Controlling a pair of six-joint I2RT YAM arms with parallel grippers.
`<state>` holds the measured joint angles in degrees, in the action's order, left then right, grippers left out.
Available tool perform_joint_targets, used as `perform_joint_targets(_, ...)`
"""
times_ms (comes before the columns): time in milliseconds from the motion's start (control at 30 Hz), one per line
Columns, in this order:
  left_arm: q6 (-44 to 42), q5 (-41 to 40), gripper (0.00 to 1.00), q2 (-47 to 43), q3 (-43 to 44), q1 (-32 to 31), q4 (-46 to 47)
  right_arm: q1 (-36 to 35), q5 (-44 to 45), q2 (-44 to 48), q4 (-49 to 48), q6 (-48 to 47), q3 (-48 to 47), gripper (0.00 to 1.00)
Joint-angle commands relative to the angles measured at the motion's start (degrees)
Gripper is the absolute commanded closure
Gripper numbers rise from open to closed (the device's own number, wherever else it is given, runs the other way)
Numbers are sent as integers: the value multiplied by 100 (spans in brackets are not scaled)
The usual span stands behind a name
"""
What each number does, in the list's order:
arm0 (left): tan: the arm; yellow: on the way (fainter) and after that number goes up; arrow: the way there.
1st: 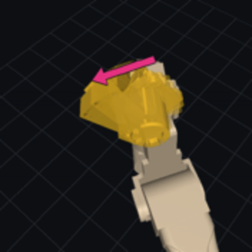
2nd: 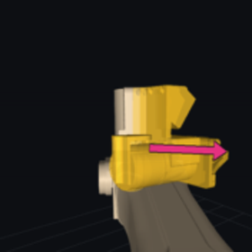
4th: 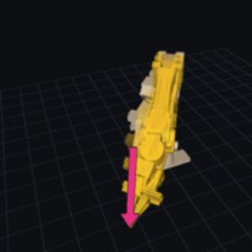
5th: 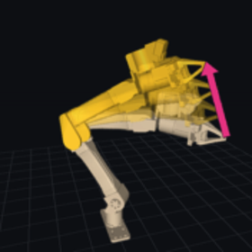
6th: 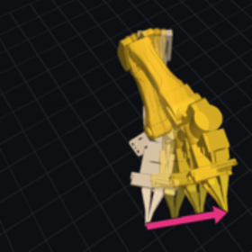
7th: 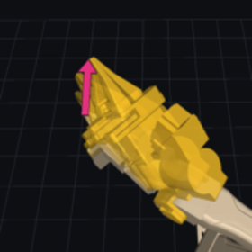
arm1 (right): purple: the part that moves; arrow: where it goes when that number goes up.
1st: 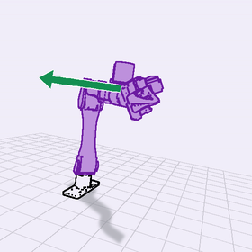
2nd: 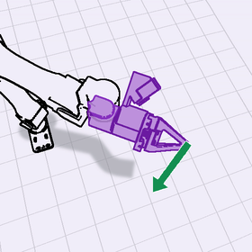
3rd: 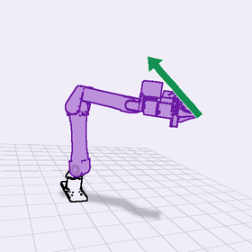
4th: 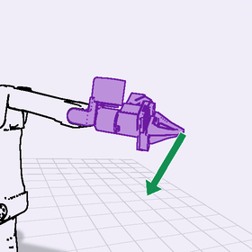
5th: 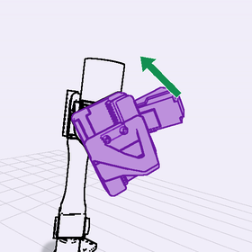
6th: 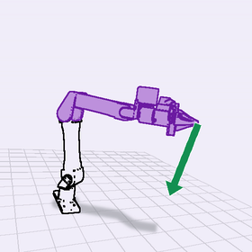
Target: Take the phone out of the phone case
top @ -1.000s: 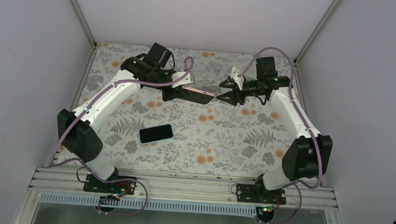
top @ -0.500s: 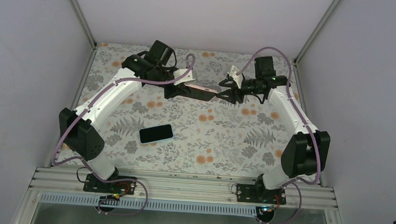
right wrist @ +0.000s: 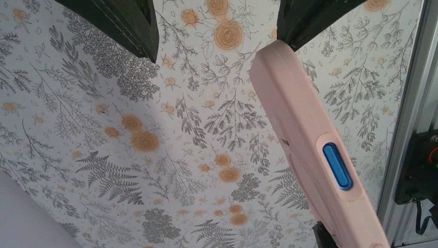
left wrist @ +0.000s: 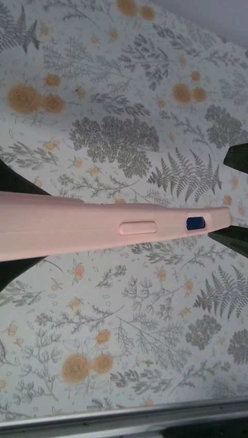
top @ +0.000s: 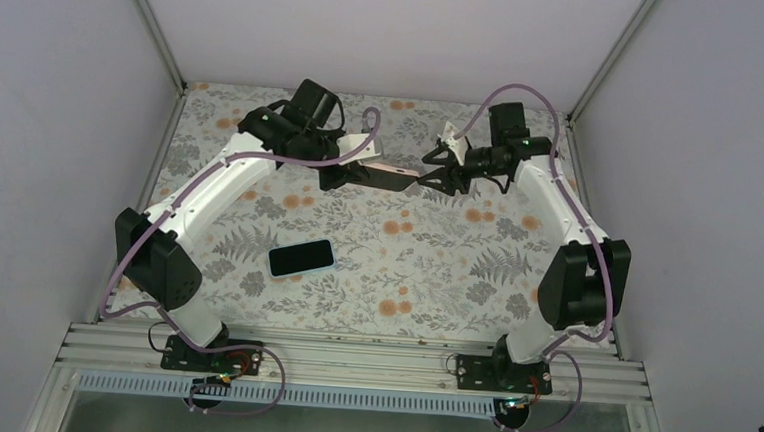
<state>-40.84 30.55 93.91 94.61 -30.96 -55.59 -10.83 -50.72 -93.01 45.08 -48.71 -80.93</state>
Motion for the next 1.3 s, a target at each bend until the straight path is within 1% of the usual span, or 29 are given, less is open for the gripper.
perform_joint_targets(0, -300, 478, 98, -208, -114, -290, -331, 222, 300, -431, 4, -332, -612, 41)
perform_joint_targets(100, -310, 421, 98, -234, -149, -329, -346, 230, 415, -657, 271, -503, -1006, 41)
perform_joint_targets(267, -336, 411, 98, -251, -129, -349, -382, 248, 647, -862, 377, -583, -1367, 41)
perform_joint_targets(600, -375, 423, 98, -173, -44, -367, -420, 241, 943, -1062, 436, -717, -1632, 40)
perform_joint_targets(733, -359, 278, 98, -171, -62, -358, -282, 244, 759, -983, 850, -1042, -1634, 40)
perform_joint_targets(833, -334, 147, 98, -152, -77, -351, -196, 229, 539, -577, 1242, -1440, -1187, 38)
perform_joint_targets(1033, -302, 172, 98, -69, -34, -357, -190, 107, 356, 492, 1557, -1926, 52, 38)
perform_joint_targets(1167, -301, 180, 98, -50, -26, -358, -204, -107, 370, 835, 1365, -1749, 535, 39)
perform_joint_targets(1267, -285, 172, 98, -55, -2, -358, -211, -148, 337, 928, 1082, -1562, 688, 40)
